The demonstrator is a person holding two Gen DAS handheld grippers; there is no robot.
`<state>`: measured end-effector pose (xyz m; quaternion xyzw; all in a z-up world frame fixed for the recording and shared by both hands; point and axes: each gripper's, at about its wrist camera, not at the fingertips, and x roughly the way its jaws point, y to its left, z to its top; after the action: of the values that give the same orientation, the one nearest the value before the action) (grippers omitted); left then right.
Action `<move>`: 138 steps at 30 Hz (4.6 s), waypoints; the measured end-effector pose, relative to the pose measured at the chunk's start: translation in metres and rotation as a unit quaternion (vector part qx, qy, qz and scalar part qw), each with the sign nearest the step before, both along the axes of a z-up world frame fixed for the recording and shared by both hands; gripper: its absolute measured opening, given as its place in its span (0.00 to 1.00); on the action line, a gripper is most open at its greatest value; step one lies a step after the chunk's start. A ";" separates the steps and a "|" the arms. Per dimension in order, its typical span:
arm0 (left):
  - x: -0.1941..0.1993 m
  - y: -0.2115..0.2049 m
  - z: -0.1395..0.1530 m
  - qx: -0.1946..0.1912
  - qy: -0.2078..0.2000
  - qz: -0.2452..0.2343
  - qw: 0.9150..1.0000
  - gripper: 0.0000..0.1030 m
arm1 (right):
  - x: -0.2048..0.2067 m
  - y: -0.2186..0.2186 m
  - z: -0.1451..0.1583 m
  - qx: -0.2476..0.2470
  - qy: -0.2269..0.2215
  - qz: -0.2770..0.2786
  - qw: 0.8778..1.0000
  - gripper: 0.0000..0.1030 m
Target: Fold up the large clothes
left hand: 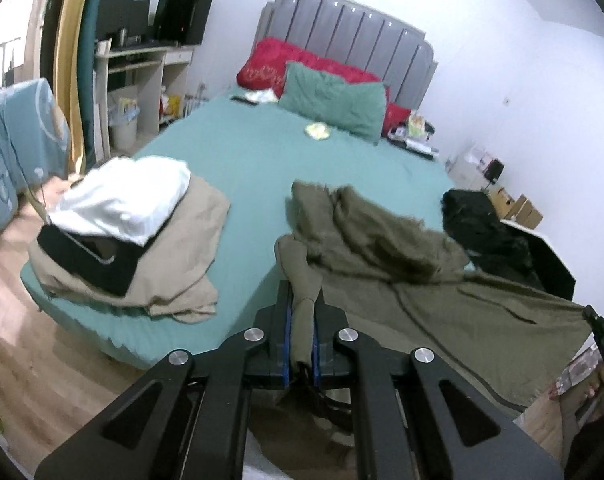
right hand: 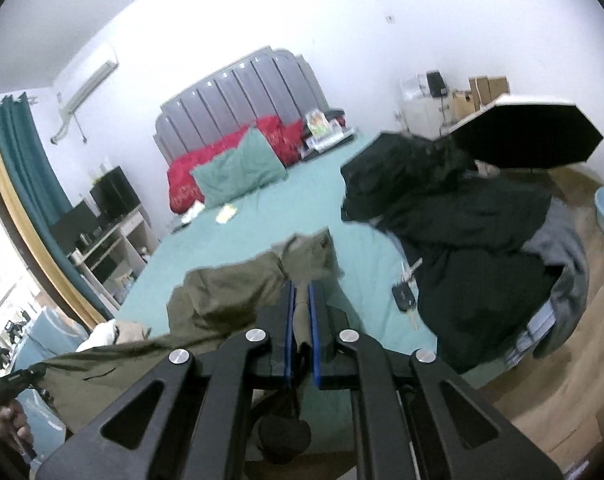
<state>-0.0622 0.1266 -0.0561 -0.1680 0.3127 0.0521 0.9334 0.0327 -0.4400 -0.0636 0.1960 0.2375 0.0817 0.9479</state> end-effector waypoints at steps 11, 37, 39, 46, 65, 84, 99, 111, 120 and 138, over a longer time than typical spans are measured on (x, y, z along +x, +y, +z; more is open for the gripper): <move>-0.042 0.003 0.051 0.002 -0.033 0.003 0.999 0.07 | -0.046 -0.019 0.042 -0.005 -0.043 -0.013 0.999 0.07; 0.176 0.024 0.003 -0.028 0.001 0.048 0.998 0.08 | 0.173 -0.033 0.003 0.022 -0.017 -0.025 0.999 0.07; 0.203 0.024 -0.009 -0.024 0.013 0.051 0.998 0.08 | 0.197 -0.032 -0.007 0.025 -0.006 -0.023 0.999 0.07; 0.281 0.029 -0.050 -0.015 0.051 0.057 0.997 0.08 | 0.276 -0.016 -0.044 0.013 0.032 -0.025 0.999 0.07; 0.357 0.012 -0.107 -0.033 0.071 -0.047 0.996 0.60 | 0.380 0.021 -0.118 -0.037 0.137 -0.041 0.989 0.81; 0.382 -0.073 -0.185 0.112 0.202 -0.208 0.950 0.00 | 0.347 0.085 -0.203 -0.070 0.282 0.184 0.939 0.02; 0.367 -0.004 -0.138 0.034 0.131 -0.098 0.986 0.59 | 0.340 0.053 -0.152 -0.096 0.206 0.091 0.970 0.45; 0.346 0.022 -0.180 0.105 0.175 -0.113 0.972 0.61 | 0.360 0.006 -0.201 -0.026 0.262 0.194 0.945 0.88; 0.410 0.006 -0.202 0.136 0.191 -0.100 0.967 0.00 | 0.382 0.016 -0.200 -0.074 0.249 0.158 0.953 0.07; 0.309 0.063 -0.168 0.001 0.140 -0.021 0.990 0.60 | 0.314 -0.009 -0.148 -0.120 0.187 0.037 0.974 0.60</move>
<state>0.2468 0.1895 -0.2240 -0.1518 0.4439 0.0554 0.8814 0.3470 -0.4490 -0.2112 0.0839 0.4259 0.0499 0.8995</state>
